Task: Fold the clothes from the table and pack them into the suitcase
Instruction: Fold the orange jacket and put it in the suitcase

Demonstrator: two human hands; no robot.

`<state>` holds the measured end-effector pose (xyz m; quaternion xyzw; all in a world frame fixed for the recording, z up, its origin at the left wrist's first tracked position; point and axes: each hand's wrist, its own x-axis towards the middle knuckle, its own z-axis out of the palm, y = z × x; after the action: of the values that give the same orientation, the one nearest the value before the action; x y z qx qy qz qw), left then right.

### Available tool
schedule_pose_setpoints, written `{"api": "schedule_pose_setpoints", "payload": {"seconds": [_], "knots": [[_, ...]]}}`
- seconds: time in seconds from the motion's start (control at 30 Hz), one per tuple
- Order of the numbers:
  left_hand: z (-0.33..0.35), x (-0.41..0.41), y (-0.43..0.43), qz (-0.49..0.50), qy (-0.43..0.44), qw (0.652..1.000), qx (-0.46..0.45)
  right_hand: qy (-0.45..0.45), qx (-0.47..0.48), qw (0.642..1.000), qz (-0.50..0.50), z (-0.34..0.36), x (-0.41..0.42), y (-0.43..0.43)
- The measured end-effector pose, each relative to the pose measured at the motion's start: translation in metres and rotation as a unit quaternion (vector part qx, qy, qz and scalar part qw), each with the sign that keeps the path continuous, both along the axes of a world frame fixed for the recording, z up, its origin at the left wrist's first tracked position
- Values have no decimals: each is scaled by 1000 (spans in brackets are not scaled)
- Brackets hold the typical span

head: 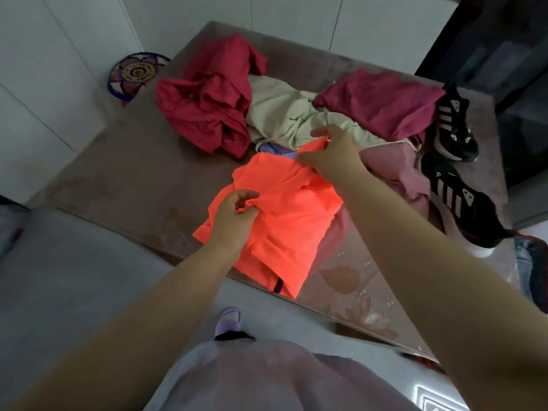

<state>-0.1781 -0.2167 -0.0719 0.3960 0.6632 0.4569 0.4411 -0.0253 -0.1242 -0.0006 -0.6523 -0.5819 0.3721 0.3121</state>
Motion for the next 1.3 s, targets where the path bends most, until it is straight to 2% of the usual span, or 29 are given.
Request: {"api": "schedule_pose_setpoints", "payload": {"seconds": [0.13, 0.27, 0.37, 0.43, 0.5, 0.57, 0.67, 0.77, 0.83, 0.9, 0.93, 0.97, 1.0, 1.03, 1.07, 1.1, 1.17, 1.23, 1.3], "knots": [[-14, -48, 18, 51, 31, 996, -69, -36, 19, 988, 151, -3, -60, 21], [-32, -75, 28, -2, 115, 988, -103, -113, 73, 964, 231, -16, -64, 24], [-41, -86, 33, -58, 169, 977, -113, -216, 69, 948, 224, -46, -48, 16], [-44, -92, 34, -96, 186, 972, -102, -327, 5, 919, 219, -69, -39, 5], [-46, -98, 35, -141, 193, 967, -90, -391, -67, 894, 207, -87, -34, -6], [-46, -103, 37, -194, 208, 955, -81, -404, -103, 892, 175, -99, -31, -13], [-43, -103, 44, -258, 285, 921, -70, -413, -88, 896, 136, -102, -35, -23], [-42, -91, 64, -259, 298, 915, -81, -380, -76, 913, 126, -93, -48, -39], [-44, -78, 81, -258, 310, 909, -100, -379, -77, 912, 133, -91, -56, -54], [-47, -67, 96, -261, 386, 883, -59, -388, -77, 909, 132, -96, -58, -68], [-48, -63, 101, -271, 429, 861, 24, -391, -80, 908, 129, -100, -58, -73], [-49, -60, 105, -302, 466, 821, 135, -391, -86, 907, 126, -105, -56, -78], [-51, -57, 109, -343, 489, 766, 238, -390, -95, 908, 124, -109, -54, -82], [-56, -55, 114, -387, 516, 702, 301, -388, -103, 908, 120, -112, -52, -84], [-59, -57, 119, -418, 534, 668, 305, -385, -113, 909, 116, -114, -50, -86], [-63, -61, 124, -429, 538, 675, 266, -383, -123, 909, 113, -116, -48, -86], [-73, -72, 138, -418, 526, 728, 138, -382, -142, 908, 100, -118, -44, -88], [-81, -85, 152, -417, 490, 756, 117, -381, -136, 910, 93, -117, -44, -89], [-82, -94, 163, -419, 455, 777, 115, -385, -79, 913, 105, -120, -48, -94]]}}
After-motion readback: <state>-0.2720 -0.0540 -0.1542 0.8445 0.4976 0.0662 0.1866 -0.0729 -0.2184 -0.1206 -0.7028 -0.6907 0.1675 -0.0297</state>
